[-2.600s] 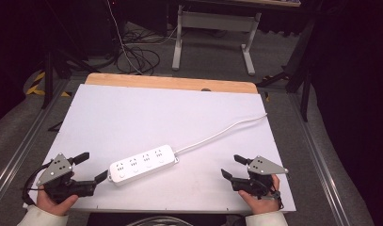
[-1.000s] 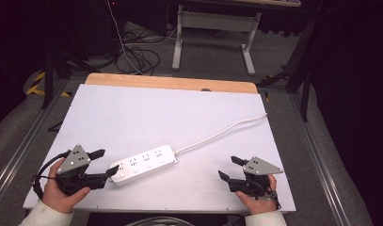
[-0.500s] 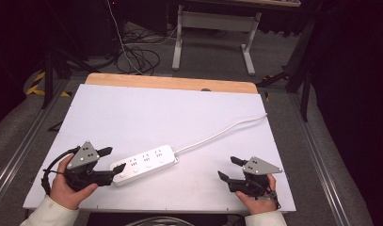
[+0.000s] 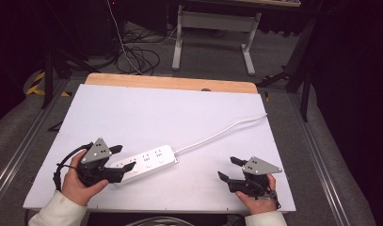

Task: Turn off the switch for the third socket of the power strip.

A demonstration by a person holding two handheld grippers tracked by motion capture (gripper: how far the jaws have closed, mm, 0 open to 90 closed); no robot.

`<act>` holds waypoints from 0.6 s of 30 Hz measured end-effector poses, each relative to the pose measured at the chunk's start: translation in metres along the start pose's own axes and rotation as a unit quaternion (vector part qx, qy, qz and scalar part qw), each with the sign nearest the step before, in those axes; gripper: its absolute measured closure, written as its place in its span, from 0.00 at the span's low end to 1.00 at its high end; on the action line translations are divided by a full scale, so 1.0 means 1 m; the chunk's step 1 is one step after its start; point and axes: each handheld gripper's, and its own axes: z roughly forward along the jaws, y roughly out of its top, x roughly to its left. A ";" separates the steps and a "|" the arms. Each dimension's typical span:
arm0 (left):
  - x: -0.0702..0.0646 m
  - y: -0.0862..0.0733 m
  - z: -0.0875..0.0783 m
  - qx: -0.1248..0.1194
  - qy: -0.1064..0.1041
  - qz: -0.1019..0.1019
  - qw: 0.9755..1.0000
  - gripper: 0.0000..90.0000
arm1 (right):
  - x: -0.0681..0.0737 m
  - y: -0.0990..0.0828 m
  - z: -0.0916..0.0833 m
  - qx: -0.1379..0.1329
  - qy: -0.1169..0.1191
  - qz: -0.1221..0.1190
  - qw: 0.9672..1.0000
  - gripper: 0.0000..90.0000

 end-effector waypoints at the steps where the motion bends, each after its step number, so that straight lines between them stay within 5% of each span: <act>1: 0.000 0.000 0.001 0.001 0.001 -0.001 1.000 0.34 | 0.000 0.000 0.000 -0.001 0.001 0.000 1.000 0.34; 3: 0.001 0.000 0.001 0.004 -0.005 -0.003 1.000 0.35 | 0.001 0.000 0.000 -0.001 0.002 0.000 1.000 0.34; 8: 0.010 0.001 0.006 0.021 -0.072 -0.049 0.996 0.62 | 0.001 0.000 0.001 0.002 0.002 -0.005 1.000 0.34; 18: 0.010 0.004 0.015 0.054 -0.084 -0.058 0.993 0.98 | 0.001 0.000 0.001 0.002 0.003 -0.006 1.000 0.34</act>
